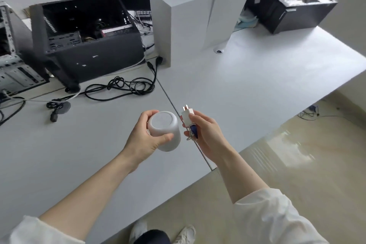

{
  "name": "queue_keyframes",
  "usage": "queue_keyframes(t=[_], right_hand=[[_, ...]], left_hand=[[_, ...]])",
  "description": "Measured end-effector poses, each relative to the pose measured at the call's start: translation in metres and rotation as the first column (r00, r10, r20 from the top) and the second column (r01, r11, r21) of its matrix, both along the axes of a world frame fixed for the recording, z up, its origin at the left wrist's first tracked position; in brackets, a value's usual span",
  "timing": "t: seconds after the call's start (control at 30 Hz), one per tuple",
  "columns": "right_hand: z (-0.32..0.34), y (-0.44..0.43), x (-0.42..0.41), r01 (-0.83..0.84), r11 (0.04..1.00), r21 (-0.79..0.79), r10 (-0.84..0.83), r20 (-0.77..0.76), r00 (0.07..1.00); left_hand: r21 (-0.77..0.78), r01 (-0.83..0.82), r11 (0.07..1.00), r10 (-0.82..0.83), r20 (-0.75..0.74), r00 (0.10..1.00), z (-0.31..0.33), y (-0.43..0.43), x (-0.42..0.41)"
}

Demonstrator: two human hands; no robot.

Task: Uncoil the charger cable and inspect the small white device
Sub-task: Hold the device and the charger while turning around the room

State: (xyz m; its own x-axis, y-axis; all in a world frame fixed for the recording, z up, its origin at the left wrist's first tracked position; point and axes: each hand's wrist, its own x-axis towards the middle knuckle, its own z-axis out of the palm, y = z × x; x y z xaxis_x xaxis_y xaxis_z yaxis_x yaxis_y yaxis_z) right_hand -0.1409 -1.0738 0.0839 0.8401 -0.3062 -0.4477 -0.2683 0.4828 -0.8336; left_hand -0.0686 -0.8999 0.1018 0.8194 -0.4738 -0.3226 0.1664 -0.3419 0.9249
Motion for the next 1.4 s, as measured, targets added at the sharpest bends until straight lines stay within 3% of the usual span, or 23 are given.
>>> queue_keyframes(t=[0.33,0.8,1.4], right_hand=[[0.006,-0.079,-0.013,0.028,1.0,-0.006,-0.028,0.021,0.999],[0.01,-0.185,0.044,0.066,0.997,-0.041,-0.066,0.005,0.998],[0.006,-0.334,0.06,-0.054,0.999,-0.003,0.054,0.02,0.998]], left_hand=[[0.011,0.049,0.999,-0.05,0.013,0.999,0.005,-0.083,0.0],[0.026,0.105,0.994,-0.106,0.01,0.994,0.001,-0.189,0.061],[0.079,-0.031,0.996,0.028,0.039,0.999,0.002,-0.332,0.051]])
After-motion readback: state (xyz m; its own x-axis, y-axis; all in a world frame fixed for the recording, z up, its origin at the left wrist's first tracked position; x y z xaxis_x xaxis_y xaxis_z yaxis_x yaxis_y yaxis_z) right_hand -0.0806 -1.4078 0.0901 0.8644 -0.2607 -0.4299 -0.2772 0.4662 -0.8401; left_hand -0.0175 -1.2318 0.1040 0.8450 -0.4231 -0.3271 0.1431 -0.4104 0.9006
